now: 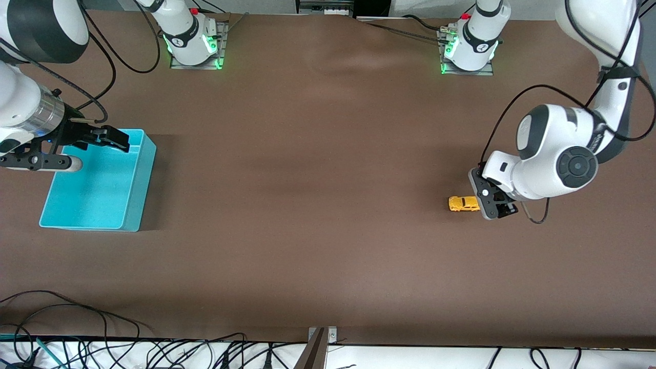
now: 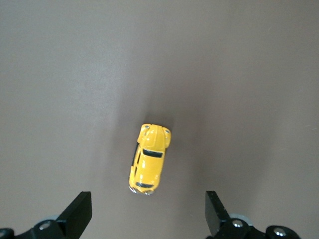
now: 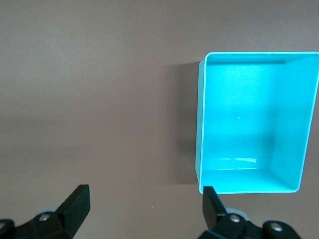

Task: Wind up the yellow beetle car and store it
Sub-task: 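Close the left gripper on the yellow car's body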

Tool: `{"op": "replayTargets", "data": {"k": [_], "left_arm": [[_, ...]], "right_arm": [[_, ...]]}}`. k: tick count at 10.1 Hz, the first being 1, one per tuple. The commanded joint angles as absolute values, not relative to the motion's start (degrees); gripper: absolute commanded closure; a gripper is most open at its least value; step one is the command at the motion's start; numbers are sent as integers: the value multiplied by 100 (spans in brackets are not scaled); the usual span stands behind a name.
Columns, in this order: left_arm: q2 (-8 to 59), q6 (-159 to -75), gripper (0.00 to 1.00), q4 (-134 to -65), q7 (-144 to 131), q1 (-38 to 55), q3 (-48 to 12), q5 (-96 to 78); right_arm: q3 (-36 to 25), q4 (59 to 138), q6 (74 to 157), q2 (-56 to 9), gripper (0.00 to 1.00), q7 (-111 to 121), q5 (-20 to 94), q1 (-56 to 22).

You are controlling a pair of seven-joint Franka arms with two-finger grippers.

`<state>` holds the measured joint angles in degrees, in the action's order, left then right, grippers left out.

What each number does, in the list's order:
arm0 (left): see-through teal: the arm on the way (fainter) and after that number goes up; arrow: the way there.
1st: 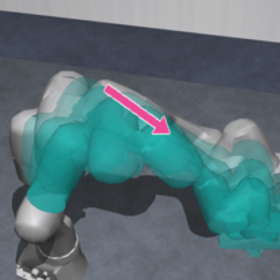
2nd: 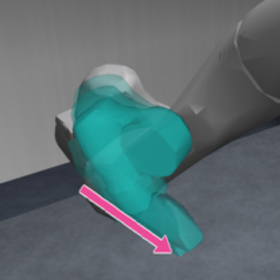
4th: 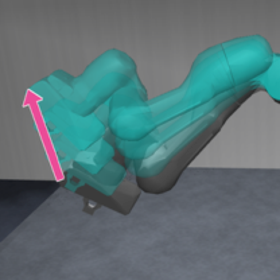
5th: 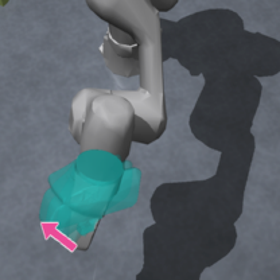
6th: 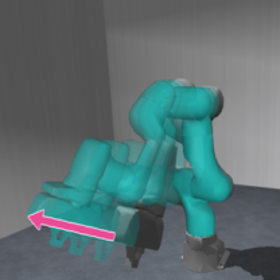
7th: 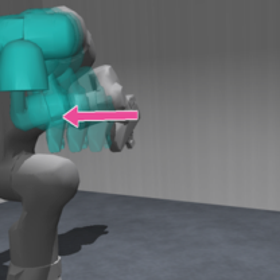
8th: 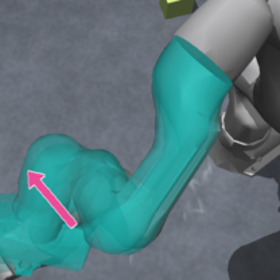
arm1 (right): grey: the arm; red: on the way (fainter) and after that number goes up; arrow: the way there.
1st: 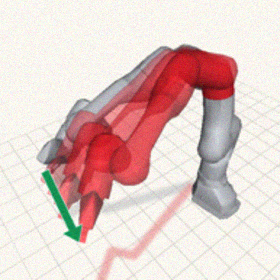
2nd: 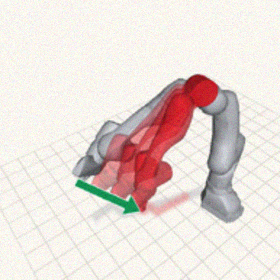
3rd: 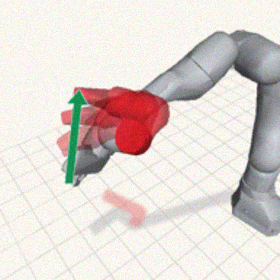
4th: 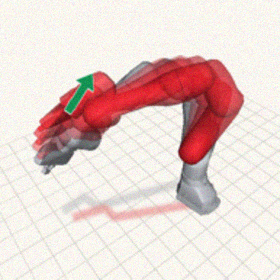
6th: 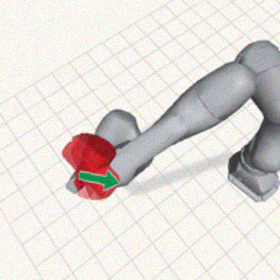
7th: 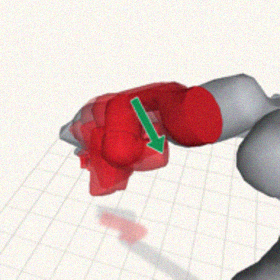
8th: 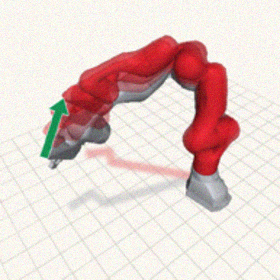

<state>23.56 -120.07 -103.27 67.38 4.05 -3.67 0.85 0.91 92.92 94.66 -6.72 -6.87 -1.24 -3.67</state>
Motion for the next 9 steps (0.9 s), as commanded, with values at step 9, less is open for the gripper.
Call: {"op": "replayTargets", "data": {"k": [9], "left_arm": [[3103, -14045, 9, -11276, 7840, 325, -387, 677]], "right_arm": [[97, 9132, 9352, -729, 0, -668, -44, -334]]}}
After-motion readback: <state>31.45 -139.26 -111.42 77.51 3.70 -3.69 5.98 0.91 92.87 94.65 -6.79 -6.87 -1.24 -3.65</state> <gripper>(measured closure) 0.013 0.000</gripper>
